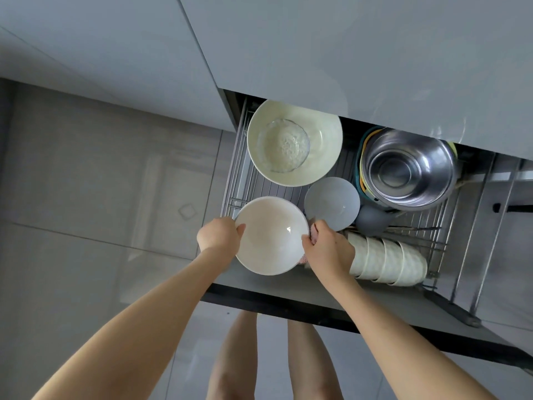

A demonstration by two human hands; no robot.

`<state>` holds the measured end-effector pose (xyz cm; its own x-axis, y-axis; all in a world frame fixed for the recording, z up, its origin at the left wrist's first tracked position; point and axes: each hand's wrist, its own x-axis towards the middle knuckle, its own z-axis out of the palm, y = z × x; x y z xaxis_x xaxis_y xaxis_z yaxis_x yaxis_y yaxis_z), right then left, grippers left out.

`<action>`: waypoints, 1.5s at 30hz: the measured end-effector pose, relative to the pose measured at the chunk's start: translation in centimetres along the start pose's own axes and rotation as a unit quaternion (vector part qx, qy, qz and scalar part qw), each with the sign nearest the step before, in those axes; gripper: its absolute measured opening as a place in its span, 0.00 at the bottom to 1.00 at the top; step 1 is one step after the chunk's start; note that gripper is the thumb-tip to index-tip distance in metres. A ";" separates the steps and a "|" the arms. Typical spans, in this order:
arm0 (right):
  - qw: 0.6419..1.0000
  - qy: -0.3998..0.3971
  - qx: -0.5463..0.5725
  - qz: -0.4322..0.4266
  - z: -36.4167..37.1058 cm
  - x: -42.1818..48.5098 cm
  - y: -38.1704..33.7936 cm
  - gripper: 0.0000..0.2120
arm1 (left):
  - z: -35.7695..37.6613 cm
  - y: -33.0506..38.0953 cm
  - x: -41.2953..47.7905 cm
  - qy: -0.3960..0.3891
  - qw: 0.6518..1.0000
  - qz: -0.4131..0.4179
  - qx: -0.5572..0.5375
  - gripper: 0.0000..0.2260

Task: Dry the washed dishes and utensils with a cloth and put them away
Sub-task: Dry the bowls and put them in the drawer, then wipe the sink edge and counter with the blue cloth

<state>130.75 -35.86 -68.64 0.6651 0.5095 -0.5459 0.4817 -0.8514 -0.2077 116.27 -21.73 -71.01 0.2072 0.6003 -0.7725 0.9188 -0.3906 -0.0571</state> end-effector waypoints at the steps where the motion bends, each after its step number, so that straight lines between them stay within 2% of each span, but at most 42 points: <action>1: 1.000 0.006 0.002 0.002 -0.7 -0.2 0.0 0.11 | -0.4 -0.1 -0.2 -0.004 1.000 -0.002 -0.004 0.19; 7: 0.997 0.057 0.057 -0.014 -8.4 -3.0 -1.4 0.15 | -5.7 -1.4 -4.1 0.003 0.998 0.004 -0.066 0.18; 12: 0.987 -0.008 0.162 -0.021 -17.2 -7.3 -5.9 0.20 | -12.8 -2.5 -10.6 0.005 0.979 0.094 -0.183 0.14; 14: 0.978 -0.034 0.202 -0.033 -20.7 -9.3 -8.2 0.23 | -16.1 -3.1 -13.7 0.021 0.965 0.141 -0.219 0.17; 18: 0.956 -0.090 0.262 -0.099 -26.4 -13.2 -12.8 0.26 | -22.2 -4.8 -19.2 0.054 0.937 0.256 -0.233 0.30; 21: 0.940 -0.137 0.276 -0.150 -29.9 -15.1 -15.9 0.24 | -26.0 -5.9 -21.9 0.066 0.917 0.326 -0.218 0.37; 23: 0.920 -0.172 0.304 -0.178 -32.3 -16.0 -17.7 0.22 | -28.1 -6.5 -23.2 0.079 0.905 0.348 -0.231 0.38; 29: 0.887 -0.223 0.340 -0.220 -38.3 -16.6 -20.7 0.12 | -33.7 -9.0 -25.8 0.066 0.886 0.304 -0.344 0.23; 32: 0.878 -0.235 0.343 -0.239 -40.9 -16.4 -21.5 0.11 | -36.0 -9.9 -26.9 0.066 0.866 0.334 -0.366 0.14; 35: 0.868 -0.254 0.340 -0.259 -43.6 -16.1 -22.2 0.12 | -38.2 -10.2 -28.4 -0.003 0.819 0.349 -0.456 0.12; 37: 0.858 -0.274 0.336 -0.275 -45.2 -15.6 -22.6 0.13 | -39.5 -10.1 -29.0 -0.015 0.803 0.335 -0.493 0.15; 38: 0.854 -0.280 0.333 -0.285 -45.8 -15.2 -22.8 0.14 | -40.2 -9.9 -29.2 -0.002 0.805 0.326 -0.495 0.15; 41: 0.846 -0.290 0.322 -0.310 -47.6 -14.0 -23.5 0.11 | -41.8 -9.3 -29.7 0.087 0.833 0.294 -0.461 0.03; 42: 0.845 -0.290 0.315 -0.320 -48.2 -13.6 -23.8 0.11 | -42.1 -9.1 -29.8 0.109 0.835 0.280 -0.461 0.05; 45: 0.843 -0.290 0.286 -0.351 -50.0 -12.0 -25.0 0.14 | -43.3 -8.8 -30.6 0.159 0.808 0.244 -0.512 0.07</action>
<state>139.29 -14.42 -16.31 -0.1397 0.9079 -0.3951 0.1763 -0.3699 -0.9122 116.41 -6.43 -19.44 0.5558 0.7613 -0.3341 0.4644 0.0490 0.8843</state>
